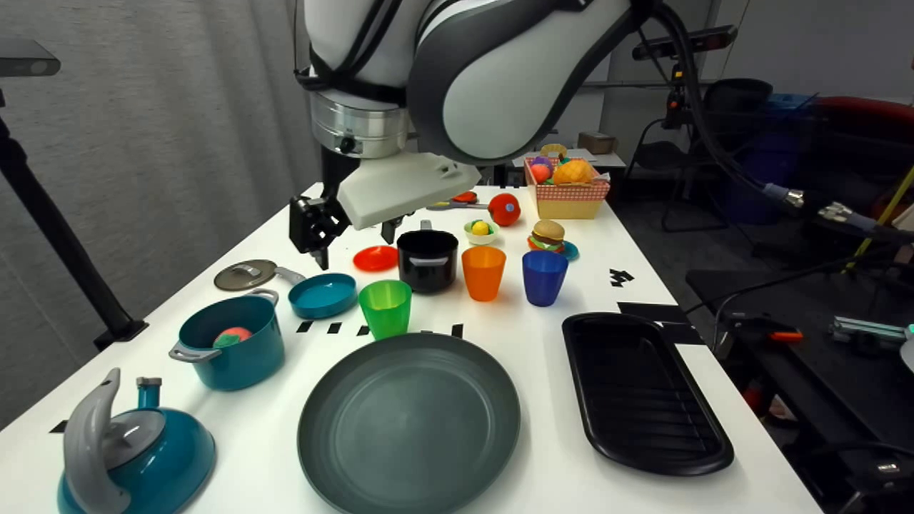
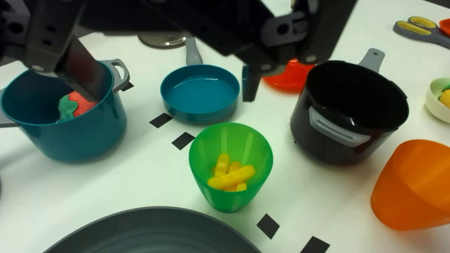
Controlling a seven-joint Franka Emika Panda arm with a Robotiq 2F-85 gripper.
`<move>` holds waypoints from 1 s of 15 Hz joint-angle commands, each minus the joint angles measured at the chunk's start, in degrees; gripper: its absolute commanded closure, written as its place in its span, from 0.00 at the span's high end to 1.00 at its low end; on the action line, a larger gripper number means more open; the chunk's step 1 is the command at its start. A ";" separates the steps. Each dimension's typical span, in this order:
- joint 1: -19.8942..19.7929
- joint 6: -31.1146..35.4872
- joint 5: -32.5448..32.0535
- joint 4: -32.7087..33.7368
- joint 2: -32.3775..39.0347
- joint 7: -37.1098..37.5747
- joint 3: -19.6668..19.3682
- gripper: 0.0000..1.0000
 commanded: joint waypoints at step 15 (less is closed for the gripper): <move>-0.06 10.74 -8.37 -21.92 -15.54 -4.28 -1.26 1.00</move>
